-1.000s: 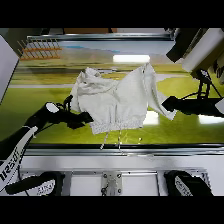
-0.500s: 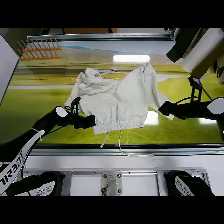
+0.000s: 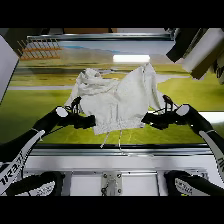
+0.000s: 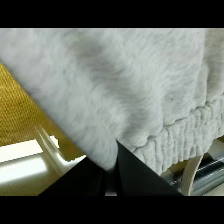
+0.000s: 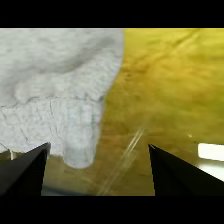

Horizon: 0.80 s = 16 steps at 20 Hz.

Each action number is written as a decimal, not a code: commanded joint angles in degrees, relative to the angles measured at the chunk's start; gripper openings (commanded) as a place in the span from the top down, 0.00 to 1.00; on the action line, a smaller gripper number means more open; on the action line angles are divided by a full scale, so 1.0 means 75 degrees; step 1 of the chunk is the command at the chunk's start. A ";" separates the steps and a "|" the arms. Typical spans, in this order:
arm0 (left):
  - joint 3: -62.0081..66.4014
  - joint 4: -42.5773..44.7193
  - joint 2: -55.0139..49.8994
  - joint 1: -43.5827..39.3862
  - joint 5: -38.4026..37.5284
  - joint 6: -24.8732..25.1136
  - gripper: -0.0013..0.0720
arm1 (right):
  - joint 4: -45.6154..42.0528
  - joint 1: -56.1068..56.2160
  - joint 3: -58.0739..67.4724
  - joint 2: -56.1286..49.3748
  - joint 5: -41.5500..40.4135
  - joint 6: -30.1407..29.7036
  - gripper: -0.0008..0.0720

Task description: Fold the clothes and pants, and hang the long-sleeved shirts on hangers.

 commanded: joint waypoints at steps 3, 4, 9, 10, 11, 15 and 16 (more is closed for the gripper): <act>-0.0003 0.0006 0.0006 -0.0006 0.0020 0.0003 0.95 | 0.1014 0.0877 -0.0070 -0.0691 -0.0970 -0.0338 0.10; -0.0003 0.0006 0.0006 -0.0006 0.0026 0.0003 0.95 | 0.1011 0.0988 -0.0070 -0.0688 -0.1026 -0.0350 0.26; 0.0003 -0.0006 0.0009 -0.0006 -0.0058 0.0000 0.95 | 0.0915 0.1087 -0.0050 -0.0664 -0.1160 -0.0388 0.95; 0.0029 0.0003 0.0026 -0.0003 -0.0195 0.0000 0.95 | 0.0752 0.1087 0.0029 -0.0597 -0.1128 -0.0385 0.95; 0.0134 0.0012 0.0134 0.0050 -0.0408 0.0003 0.95 | 0.0428 0.1072 0.0201 -0.0455 -0.0991 -0.0379 0.95; 0.1865 -0.0035 0.1504 0.0525 -0.1568 0.0003 0.95 | -0.1343 0.0589 0.2602 0.0635 0.1075 -0.0385 0.95; 0.2669 -0.0067 0.1958 0.0516 -0.1851 0.0000 0.95 | -0.1693 0.0487 0.3576 0.0947 0.1673 -0.0385 0.95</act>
